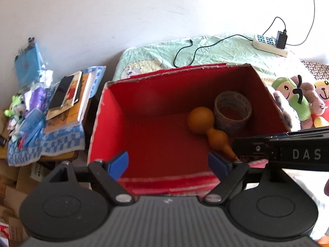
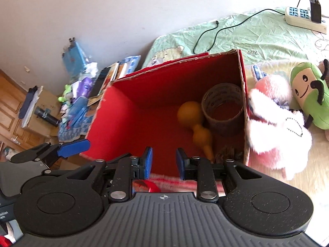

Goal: Organize objects
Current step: 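Withdraw the right gripper from the box toward the beige slipper, then lower the right gripper onto the beige slipper tied with red scarf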

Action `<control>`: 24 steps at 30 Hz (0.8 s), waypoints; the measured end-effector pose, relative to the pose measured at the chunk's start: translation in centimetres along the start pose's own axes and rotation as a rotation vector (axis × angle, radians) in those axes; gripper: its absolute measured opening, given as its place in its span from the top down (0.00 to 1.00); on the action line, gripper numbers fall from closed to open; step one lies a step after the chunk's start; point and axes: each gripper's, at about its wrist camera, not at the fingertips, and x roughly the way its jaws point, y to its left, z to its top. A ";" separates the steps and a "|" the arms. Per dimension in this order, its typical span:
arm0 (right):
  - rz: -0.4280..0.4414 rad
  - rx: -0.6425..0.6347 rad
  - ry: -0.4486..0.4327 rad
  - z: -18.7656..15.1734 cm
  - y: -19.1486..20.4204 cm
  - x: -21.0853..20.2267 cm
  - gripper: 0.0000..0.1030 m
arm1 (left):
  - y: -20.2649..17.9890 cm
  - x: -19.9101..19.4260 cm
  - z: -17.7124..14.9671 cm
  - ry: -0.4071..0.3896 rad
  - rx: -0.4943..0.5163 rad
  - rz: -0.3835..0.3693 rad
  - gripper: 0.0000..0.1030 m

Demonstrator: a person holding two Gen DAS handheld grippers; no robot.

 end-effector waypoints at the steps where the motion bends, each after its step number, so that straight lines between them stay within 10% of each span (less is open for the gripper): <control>1: 0.008 -0.003 0.002 -0.3 0.0 -0.2 0.73 | -0.2 -0.4 -0.3 -0.002 -0.005 0.008 0.13; 24: 0.083 0.033 0.070 -6.6 -2.4 -1.8 0.71 | -4.0 -2.3 -7.6 0.110 -0.103 0.089 0.11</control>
